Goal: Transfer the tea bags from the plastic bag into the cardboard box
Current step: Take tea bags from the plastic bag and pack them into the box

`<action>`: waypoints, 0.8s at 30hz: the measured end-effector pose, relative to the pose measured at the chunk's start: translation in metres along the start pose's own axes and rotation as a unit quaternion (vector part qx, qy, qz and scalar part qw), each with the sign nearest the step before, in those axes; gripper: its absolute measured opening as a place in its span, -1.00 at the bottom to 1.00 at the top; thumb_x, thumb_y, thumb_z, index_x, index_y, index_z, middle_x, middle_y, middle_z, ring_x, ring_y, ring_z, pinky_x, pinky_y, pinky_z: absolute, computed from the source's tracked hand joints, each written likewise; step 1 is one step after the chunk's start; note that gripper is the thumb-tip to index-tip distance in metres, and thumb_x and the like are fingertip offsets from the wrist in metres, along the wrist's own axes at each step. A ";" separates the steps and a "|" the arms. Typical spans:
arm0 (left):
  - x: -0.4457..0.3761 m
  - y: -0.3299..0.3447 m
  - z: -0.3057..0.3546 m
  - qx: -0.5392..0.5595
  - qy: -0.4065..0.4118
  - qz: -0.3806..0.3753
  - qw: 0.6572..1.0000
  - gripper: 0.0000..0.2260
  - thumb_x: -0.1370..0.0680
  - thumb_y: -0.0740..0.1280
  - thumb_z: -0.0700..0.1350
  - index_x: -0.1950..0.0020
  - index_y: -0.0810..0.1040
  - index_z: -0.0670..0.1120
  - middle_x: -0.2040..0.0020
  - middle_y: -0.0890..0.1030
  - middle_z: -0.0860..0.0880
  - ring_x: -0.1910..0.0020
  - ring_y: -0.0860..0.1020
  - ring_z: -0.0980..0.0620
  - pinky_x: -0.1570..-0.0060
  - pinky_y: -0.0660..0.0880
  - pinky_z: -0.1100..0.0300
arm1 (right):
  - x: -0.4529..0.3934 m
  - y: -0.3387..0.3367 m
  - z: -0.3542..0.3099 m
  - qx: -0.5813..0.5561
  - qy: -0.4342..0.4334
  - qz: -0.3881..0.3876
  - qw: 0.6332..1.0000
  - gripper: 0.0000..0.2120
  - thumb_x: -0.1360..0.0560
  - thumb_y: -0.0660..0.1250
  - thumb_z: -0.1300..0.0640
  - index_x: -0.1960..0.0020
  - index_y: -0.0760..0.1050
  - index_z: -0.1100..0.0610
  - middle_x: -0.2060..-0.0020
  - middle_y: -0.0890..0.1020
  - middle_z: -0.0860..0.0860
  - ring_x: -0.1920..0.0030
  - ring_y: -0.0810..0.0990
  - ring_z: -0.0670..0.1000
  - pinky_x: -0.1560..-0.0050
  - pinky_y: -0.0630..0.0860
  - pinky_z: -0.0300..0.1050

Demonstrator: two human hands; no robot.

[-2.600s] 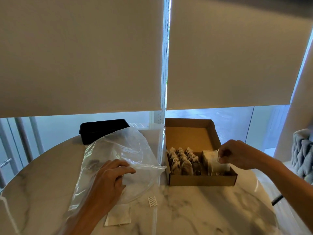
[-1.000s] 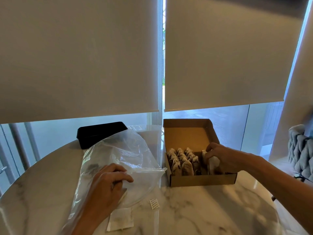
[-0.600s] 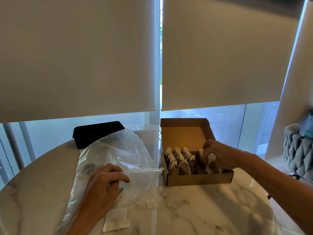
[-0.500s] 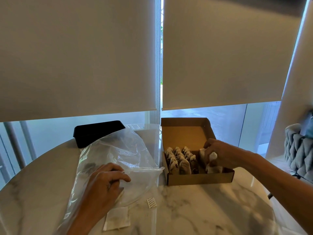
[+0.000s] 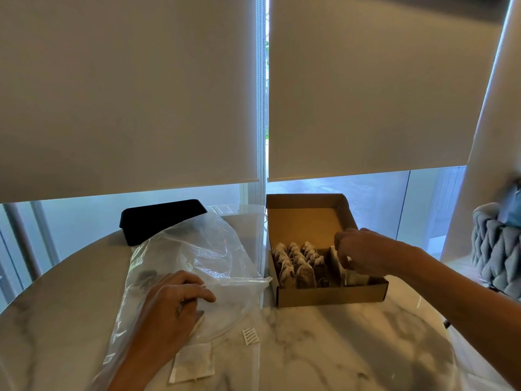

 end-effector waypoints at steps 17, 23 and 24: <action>0.000 0.000 0.001 0.013 0.006 -0.002 1.000 -0.57 -0.36 0.33 -0.42 0.33 0.65 0.15 0.18 0.59 0.22 0.02 0.46 0.37 0.07 0.31 0.59 | 0.011 0.020 0.020 -0.113 0.064 -0.021 0.991 -0.51 -0.44 0.43 0.06 -0.32 0.37 -0.05 -0.17 0.54 -0.03 -0.02 0.52 -0.05 -0.06 0.55 -0.25; -0.001 -0.001 0.002 0.029 0.004 -0.007 1.000 -0.68 -0.31 0.26 -0.28 0.34 0.65 0.14 0.19 0.60 0.19 0.04 0.47 0.36 0.12 0.31 0.59 | 0.013 0.013 0.024 -0.128 0.070 -0.020 0.989 -0.46 -0.42 0.45 0.04 -0.35 0.37 -0.04 -0.20 0.51 -0.04 -0.10 0.53 -0.02 -0.10 0.54 -0.20; -0.001 -0.001 0.002 0.025 0.007 -0.006 1.000 -0.68 -0.31 0.26 -0.28 0.33 0.65 0.14 0.20 0.59 0.19 0.04 0.47 0.37 0.11 0.30 0.60 | 0.013 0.012 0.024 -0.126 0.066 -0.031 0.989 -0.44 -0.42 0.45 0.04 -0.37 0.35 -0.06 -0.21 0.50 -0.04 -0.10 0.53 -0.01 -0.11 0.55 -0.17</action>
Point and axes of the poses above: each hand's wrist, its own x-axis away from the middle knuckle, its own y-axis out of the palm, z = x × y, the point moved 1 cm from there along -x, towards the middle knuckle
